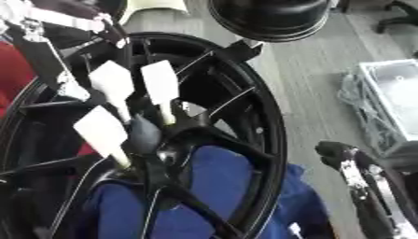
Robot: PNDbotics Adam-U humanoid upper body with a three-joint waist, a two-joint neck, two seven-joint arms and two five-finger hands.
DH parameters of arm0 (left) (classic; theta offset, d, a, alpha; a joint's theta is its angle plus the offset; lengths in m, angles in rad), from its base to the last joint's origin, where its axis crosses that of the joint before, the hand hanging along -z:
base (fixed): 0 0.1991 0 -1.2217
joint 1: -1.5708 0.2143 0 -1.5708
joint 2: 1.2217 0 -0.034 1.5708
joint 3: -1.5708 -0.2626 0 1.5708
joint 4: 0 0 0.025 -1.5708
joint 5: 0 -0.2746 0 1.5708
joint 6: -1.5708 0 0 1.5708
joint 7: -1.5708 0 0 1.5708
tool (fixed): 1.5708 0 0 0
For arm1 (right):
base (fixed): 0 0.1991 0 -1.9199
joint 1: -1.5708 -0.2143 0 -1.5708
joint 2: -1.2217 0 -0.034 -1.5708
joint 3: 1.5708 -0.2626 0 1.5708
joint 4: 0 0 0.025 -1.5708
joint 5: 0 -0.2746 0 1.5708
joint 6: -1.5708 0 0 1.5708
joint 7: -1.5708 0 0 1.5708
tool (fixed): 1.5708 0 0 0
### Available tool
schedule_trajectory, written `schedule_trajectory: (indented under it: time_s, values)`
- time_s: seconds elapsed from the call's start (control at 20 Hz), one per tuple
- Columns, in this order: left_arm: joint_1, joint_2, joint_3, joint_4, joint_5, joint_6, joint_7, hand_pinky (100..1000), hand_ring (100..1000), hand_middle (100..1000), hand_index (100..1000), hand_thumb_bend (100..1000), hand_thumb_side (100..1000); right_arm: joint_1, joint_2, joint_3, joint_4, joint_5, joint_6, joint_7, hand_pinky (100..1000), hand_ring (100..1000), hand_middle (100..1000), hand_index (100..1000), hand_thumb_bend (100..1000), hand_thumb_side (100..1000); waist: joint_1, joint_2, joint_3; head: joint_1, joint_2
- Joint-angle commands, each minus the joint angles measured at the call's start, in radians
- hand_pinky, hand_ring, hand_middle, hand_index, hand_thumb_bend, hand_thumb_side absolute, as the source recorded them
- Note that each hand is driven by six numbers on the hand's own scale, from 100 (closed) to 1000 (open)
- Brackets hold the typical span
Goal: Pull the pin out of the wheel hub.
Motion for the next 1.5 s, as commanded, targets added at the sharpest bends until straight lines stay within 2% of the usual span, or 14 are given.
schedule_trajectory:
  time_s: [0.05, 0.15, 0.2, 0.5, 0.7, 1.05, 1.25, 1.5]
  values:
    - [-0.025, 0.007, 0.007, -0.004, -0.010, -0.001, 0.002, 702, 605, 437, 507, 195, 100, -0.004, -0.003, -0.002, -0.013, -0.008, 0.003, 0.001, 866, 832, 694, 749, 100, 813, -0.003, -0.022, -0.001, 0.002, -0.015]
    - [-0.027, 0.006, 0.021, -0.003, -0.009, 0.001, 0.002, 673, 562, 368, 437, 122, 100, -0.002, -0.001, -0.002, -0.013, -0.007, 0.005, 0.001, 866, 832, 694, 749, 100, 814, -0.004, -0.022, -0.001, 0.003, -0.014]
    - [-0.030, 0.006, 0.030, -0.004, -0.009, 0.003, 0.002, 667, 553, 355, 422, 116, 100, -0.001, 0.000, -0.002, -0.013, -0.006, 0.006, 0.001, 866, 832, 694, 749, 100, 814, -0.004, -0.023, 0.000, 0.003, -0.013]
    - [-0.040, 0.007, 0.094, -0.016, -0.005, 0.026, 0.002, 645, 523, 296, 351, 116, 100, -0.002, -0.003, -0.002, -0.013, -0.006, 0.001, 0.005, 867, 832, 695, 749, 100, 807, -0.005, -0.026, 0.003, 0.001, -0.002]
    - [-0.052, 0.019, 0.169, -0.030, 0.019, 0.056, 0.008, 623, 503, 264, 310, 140, 100, 0.000, -0.002, -0.005, -0.013, -0.008, 0.000, 0.003, 867, 832, 695, 749, 100, 809, -0.008, -0.028, 0.007, -0.001, 0.007]
    - [-0.044, 0.068, 0.303, -0.019, 0.101, 0.107, 0.128, 606, 489, 242, 287, 138, 100, 0.007, 0.000, -0.008, -0.013, -0.008, 0.001, 0.000, 867, 832, 696, 749, 100, 806, -0.016, -0.035, 0.022, -0.010, 0.017]
    - [0.032, 0.161, 0.377, -0.022, 0.132, 0.109, 0.206, 591, 486, 243, 289, 134, 100, 0.019, 0.003, -0.019, -0.013, -0.001, -0.008, -0.008, 868, 832, 696, 749, 100, 797, -0.024, -0.040, 0.040, -0.023, 0.032]
    - [0.214, 0.290, 0.464, -0.071, 0.156, 0.111, 0.303, 590, 490, 247, 296, 133, 100, 0.018, 0.001, -0.035, -0.013, -0.008, -0.027, -0.022, 867, 832, 697, 749, 100, 774, -0.039, -0.043, 0.060, -0.045, 0.039]
